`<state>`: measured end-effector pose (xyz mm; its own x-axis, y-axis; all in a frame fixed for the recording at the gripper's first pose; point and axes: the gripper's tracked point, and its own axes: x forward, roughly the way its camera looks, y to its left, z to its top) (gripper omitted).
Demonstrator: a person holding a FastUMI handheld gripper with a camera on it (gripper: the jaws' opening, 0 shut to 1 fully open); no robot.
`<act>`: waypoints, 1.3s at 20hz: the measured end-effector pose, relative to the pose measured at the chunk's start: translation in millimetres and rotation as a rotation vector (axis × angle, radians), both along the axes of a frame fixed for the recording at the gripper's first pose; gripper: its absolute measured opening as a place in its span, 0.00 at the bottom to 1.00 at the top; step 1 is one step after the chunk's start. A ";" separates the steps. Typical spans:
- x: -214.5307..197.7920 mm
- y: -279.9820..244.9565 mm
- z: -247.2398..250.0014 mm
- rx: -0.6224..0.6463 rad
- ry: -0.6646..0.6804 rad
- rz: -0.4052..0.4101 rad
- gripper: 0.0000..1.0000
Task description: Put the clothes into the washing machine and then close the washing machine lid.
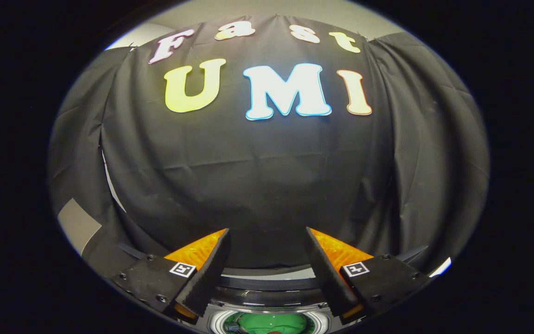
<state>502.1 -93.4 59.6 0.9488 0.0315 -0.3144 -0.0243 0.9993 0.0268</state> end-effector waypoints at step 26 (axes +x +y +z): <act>-61.5 1.4 -0.2 -0.011 -0.133 0.007 0.99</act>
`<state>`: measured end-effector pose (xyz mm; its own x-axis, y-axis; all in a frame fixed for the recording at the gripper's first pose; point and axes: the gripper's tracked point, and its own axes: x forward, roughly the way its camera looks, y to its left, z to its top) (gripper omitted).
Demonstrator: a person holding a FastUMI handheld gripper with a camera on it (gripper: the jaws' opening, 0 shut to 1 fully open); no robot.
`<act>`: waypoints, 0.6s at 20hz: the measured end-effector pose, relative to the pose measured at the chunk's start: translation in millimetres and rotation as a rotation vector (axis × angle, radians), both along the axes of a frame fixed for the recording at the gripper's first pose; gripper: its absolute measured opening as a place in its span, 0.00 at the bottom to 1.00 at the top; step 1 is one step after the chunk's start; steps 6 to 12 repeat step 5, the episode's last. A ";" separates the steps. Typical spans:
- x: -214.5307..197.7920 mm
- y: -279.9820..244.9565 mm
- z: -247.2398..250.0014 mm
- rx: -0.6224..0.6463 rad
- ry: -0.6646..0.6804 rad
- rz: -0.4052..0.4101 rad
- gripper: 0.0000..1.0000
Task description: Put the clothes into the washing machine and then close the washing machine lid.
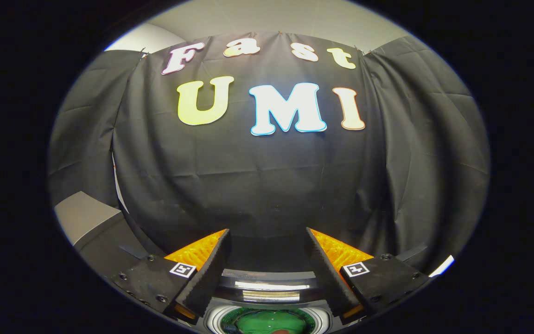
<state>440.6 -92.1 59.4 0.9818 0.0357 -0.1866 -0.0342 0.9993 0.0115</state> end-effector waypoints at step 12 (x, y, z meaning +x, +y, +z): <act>-7.5 0.2 0.1 0.000 -0.038 -0.005 0.99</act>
